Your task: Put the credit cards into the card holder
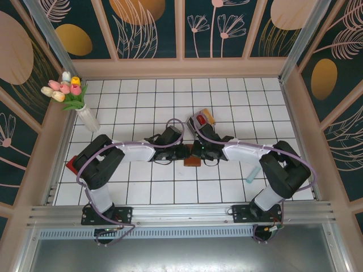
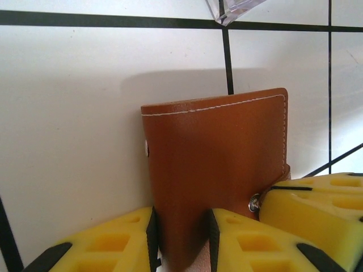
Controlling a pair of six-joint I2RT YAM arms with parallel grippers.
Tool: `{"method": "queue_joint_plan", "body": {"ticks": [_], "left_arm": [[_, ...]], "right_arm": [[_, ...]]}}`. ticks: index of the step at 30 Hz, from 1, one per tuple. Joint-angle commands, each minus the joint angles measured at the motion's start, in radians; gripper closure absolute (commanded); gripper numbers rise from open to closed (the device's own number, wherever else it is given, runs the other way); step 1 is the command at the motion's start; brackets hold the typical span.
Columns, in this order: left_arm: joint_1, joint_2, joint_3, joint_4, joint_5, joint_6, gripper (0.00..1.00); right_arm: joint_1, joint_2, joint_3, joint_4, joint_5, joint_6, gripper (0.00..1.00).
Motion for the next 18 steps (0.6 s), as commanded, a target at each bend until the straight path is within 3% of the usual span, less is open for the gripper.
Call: {"method": "queue_joint_plan", "body": {"ticks": [1, 10, 18], "left_arm": [[-0.01, 0.024, -0.019, -0.019, 0.009, -0.002, 0.7], [-0.011, 0.027, -0.021, -0.011, 0.016, -0.003, 0.72], [-0.011, 0.038, -0.021, 0.002, 0.026, -0.006, 0.74]], "right_arm": [[-0.004, -0.013, -0.044, 0.033, -0.012, 0.027, 1.0], [-0.032, 0.008, -0.119, 0.136, 0.012, 0.076, 1.0], [0.017, 0.08, -0.204, 0.181, 0.002, 0.115, 1.0]]}}
